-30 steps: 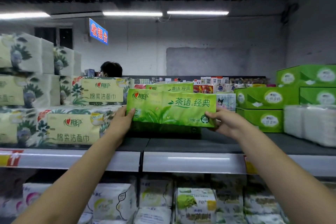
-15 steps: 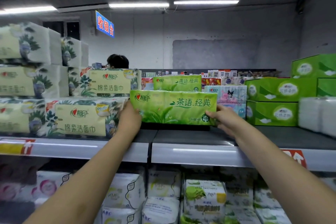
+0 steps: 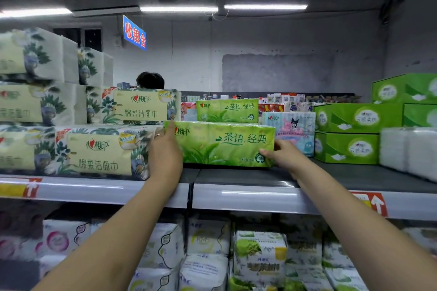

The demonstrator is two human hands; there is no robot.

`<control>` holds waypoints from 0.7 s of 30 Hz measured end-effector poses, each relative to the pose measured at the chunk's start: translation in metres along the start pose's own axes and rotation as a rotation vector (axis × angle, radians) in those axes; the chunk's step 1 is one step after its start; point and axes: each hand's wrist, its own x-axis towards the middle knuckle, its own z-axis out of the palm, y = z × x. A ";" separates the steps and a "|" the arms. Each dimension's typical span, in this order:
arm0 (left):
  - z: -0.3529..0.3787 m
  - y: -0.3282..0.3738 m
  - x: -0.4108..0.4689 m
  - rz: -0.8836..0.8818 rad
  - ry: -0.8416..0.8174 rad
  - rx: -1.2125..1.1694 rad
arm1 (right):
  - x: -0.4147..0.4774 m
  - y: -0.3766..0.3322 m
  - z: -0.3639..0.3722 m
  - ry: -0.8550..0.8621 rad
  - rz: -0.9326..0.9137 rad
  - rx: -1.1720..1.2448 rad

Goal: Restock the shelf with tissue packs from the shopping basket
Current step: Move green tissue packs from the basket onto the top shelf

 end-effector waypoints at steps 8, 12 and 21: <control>-0.007 0.010 -0.009 -0.034 0.015 0.156 | -0.002 0.000 0.000 -0.033 0.004 -0.023; -0.004 0.008 -0.007 -0.008 0.031 0.167 | -0.002 0.000 0.000 -0.032 -0.001 -0.034; -0.002 0.008 -0.004 -0.010 0.067 0.132 | 0.004 0.003 0.000 -0.005 0.053 -0.031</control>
